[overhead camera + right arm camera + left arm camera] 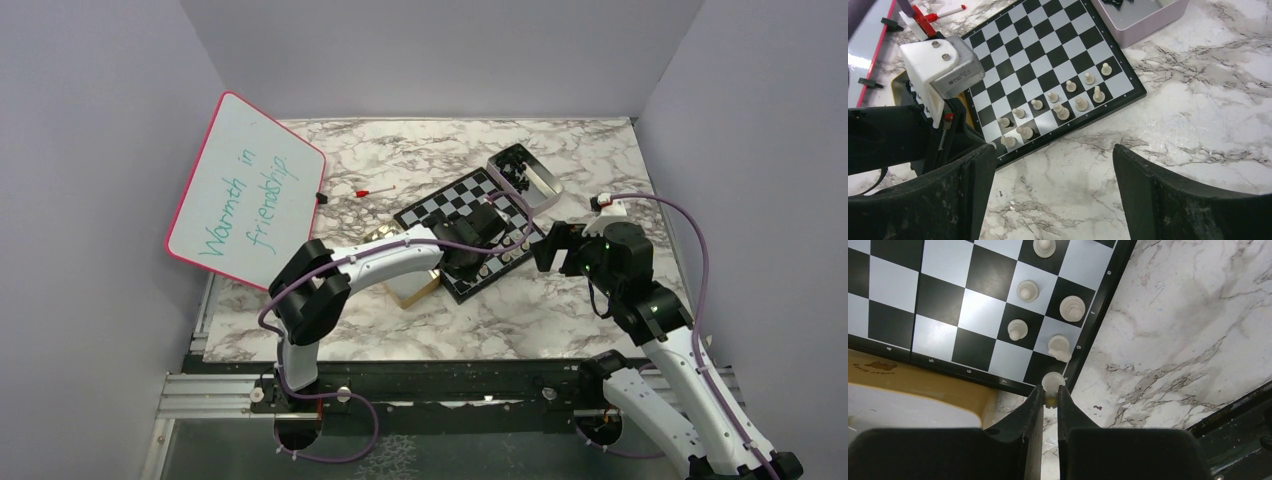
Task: Set up the chess pieces on the board
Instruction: Place the chess piece on the chessboard.
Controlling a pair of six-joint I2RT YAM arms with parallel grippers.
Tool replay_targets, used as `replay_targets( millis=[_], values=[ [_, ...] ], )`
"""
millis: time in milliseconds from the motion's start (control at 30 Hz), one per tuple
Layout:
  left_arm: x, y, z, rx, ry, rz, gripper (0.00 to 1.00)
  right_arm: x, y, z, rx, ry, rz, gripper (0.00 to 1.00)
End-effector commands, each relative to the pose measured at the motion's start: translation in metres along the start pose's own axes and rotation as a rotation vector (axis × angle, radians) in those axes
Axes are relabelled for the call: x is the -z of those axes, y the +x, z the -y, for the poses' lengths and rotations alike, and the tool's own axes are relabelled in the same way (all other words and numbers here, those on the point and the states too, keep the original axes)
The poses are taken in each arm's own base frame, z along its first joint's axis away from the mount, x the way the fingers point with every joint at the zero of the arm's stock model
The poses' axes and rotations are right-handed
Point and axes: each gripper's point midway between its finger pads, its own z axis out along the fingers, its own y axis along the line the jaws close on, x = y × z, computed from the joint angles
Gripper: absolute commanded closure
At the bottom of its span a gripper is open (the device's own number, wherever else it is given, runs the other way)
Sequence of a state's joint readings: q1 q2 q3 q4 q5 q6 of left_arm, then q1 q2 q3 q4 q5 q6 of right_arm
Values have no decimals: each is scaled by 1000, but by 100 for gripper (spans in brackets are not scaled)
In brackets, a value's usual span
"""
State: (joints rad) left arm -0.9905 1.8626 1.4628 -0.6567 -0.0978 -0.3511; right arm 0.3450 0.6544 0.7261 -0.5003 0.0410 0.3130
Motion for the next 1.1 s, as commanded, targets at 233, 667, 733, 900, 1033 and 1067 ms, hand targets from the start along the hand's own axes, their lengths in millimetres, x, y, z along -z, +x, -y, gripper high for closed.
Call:
replay_targets(
  millis=[233, 667, 733, 900, 1033, 1067],
  values=[
    [-18, 17, -6, 8, -33, -35, 90, 5, -9, 4, -1, 28, 30, 9],
    [-25, 21, -7, -1, -38, -47, 90, 6, -10, 4, 0, 24, 32, 9],
    [-27, 22, -7, -4, -39, -50, 90, 6, -10, 4, 0, 26, 31, 9],
    [-28, 21, -8, -10, -49, -49, 87, 6, -10, 4, 2, 23, 31, 9],
    [-29, 21, -11, -16, -62, -47, 86, 7, -10, 4, 5, 25, 33, 9],
    [-29, 21, -11, -18, -63, -46, 86, 7, -10, 4, 6, 24, 33, 9]
  ],
)
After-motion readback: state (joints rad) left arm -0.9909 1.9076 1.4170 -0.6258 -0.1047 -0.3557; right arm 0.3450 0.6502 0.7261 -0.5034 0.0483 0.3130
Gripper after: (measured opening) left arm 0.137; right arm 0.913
